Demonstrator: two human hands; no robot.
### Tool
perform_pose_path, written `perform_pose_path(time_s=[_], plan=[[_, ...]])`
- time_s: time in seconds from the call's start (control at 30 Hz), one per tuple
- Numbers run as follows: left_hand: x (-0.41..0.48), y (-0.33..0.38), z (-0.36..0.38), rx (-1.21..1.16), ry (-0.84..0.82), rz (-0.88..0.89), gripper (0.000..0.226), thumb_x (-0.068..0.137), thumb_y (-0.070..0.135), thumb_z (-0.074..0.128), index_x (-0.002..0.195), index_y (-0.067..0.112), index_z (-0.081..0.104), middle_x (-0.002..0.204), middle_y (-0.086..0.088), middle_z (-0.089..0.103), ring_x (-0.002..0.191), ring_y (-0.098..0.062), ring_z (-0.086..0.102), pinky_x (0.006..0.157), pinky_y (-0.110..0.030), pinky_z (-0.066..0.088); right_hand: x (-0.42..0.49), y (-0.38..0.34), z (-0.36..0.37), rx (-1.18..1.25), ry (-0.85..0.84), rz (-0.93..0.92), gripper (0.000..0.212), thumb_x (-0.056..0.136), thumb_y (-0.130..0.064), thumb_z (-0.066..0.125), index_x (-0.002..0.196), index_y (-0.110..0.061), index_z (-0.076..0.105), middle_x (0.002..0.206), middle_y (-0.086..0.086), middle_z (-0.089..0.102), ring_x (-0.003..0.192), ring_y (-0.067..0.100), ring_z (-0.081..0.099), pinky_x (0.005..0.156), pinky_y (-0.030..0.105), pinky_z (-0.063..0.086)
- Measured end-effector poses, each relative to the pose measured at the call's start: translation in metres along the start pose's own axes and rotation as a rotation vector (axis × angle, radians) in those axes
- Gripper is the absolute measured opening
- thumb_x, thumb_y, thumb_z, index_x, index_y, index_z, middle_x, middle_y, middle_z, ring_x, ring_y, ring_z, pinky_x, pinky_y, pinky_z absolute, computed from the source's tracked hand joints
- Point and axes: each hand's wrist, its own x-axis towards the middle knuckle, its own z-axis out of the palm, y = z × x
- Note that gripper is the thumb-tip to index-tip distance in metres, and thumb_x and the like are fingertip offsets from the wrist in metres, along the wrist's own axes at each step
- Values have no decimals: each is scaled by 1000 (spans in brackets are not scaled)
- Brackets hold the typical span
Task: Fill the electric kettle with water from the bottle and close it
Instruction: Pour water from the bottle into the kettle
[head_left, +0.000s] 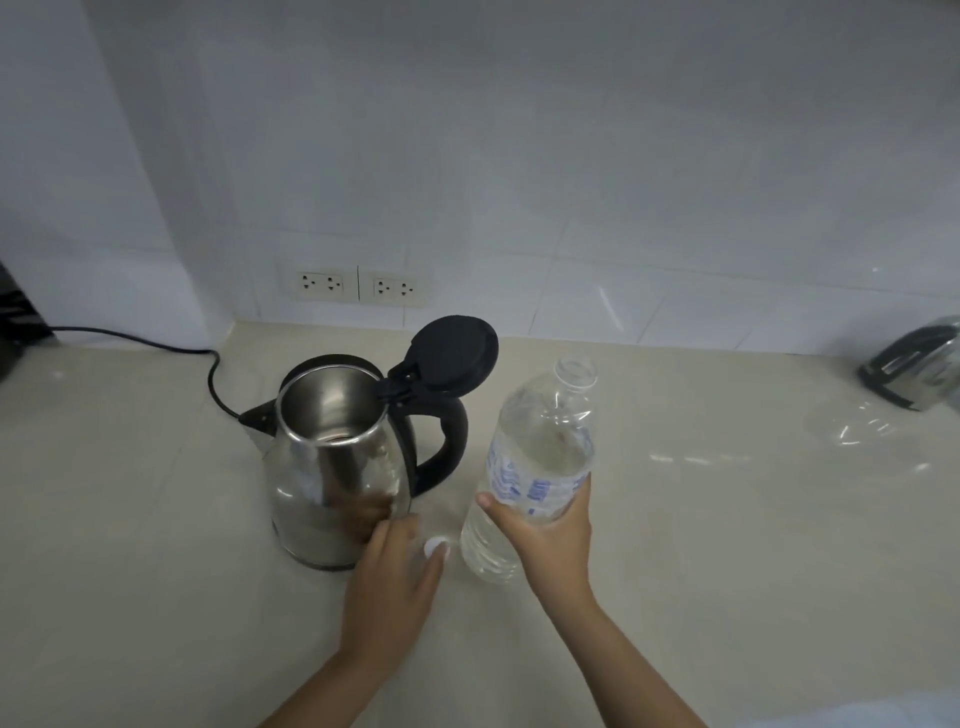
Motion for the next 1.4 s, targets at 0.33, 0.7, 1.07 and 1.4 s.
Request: perform_pose_path(time_s=[0.33, 0.7, 1.07, 1.4], plan=[[41, -16, -106, -194, 278, -264, 95, 42, 44, 91, 118, 16, 43, 123, -4, 46, 109, -22, 50, 87, -23, 43, 17, 23, -9, -80, -216, 61, 95, 43, -38, 95, 126, -22, 52, 111, -2, 71, 100, 12, 70, 89, 42, 57], [79, -23, -114, -331, -171, -299, 118, 28, 46, 94, 126, 32, 29, 115, 16, 53, 110, -11, 55, 77, -14, 44, 3, 2, 5, -29, 9, 35, 58, 52, -7, 92, 100, -22, 64, 94, -6, 71, 86, 10, 69, 78, 30, 56], [77, -10, -72, -321, 66, -289, 129, 27, 55, 93, 138, 29, 32, 133, 5, 49, 123, -16, 51, 103, -39, 47, 10, -45, -3, -387, 276, -233, 55, 61, -19, 83, 110, -23, 59, 87, -4, 66, 83, 27, 62, 76, 38, 51], [73, 1, -51, -323, 173, -303, 139, 30, 54, 92, 147, 24, 25, 143, 2, 40, 134, -17, 41, 108, -40, 42, 39, -37, -21, -989, 525, -770, 49, 57, -9, 63, 105, -14, 64, 88, 6, 73, 92, 39, 66, 79, 47, 45]])
